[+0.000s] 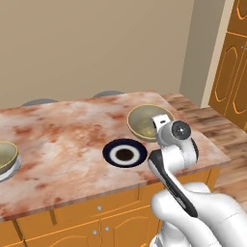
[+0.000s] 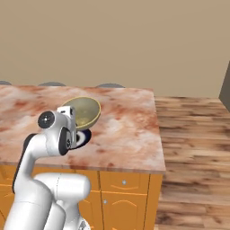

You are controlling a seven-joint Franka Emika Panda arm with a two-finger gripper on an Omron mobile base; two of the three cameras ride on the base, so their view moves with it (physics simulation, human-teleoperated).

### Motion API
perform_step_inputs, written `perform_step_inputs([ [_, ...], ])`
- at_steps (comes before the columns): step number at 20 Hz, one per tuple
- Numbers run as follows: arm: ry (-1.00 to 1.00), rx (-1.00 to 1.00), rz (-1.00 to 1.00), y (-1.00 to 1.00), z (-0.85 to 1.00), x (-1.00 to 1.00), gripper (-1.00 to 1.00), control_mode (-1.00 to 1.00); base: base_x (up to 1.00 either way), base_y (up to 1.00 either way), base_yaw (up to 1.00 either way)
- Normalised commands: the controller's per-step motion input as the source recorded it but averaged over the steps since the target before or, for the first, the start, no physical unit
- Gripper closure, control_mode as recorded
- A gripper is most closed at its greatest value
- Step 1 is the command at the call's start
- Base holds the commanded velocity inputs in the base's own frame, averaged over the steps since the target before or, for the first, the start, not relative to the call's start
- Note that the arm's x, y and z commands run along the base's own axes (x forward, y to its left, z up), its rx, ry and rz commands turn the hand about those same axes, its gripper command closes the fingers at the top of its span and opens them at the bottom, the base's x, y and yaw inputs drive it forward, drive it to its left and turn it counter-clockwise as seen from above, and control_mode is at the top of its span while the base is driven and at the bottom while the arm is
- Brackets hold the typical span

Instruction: Move the bowls from the cabinet to the plates on the dining table.

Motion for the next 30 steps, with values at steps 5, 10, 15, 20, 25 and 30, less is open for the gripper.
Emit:
perform_step_inputs([
  [5, 0.0, 0.0, 0.0, 0.09, -0.11, 0.17, 1.0, -1.0, 0.0, 0.0, 0.0],
  [10, 0.0, 0.0, 0.0, 0.26, -0.17, 0.01, 1.0, -1.0, 0.0, 0.0, 0.0],
  [15, 0.0, 0.0, 0.0, 0.28, -0.29, 0.0, 1.0, -1.0, 0.0, 0.0, 0.0],
  [20, 0.0, 0.0, 0.0, 0.22, -0.34, 0.0, 1.0, -1.0, 0.0, 0.0, 0.0],
  [25, 0.0, 0.0, 0.0, 0.22, -0.39, 0.0, 1.0, -1.0, 0.0, 0.0, 0.0],
  [30, 0.0, 0.0, 0.0, 0.18, -0.37, 0.0, 1.0, -1.0, 0.0, 0.0, 0.0],
])
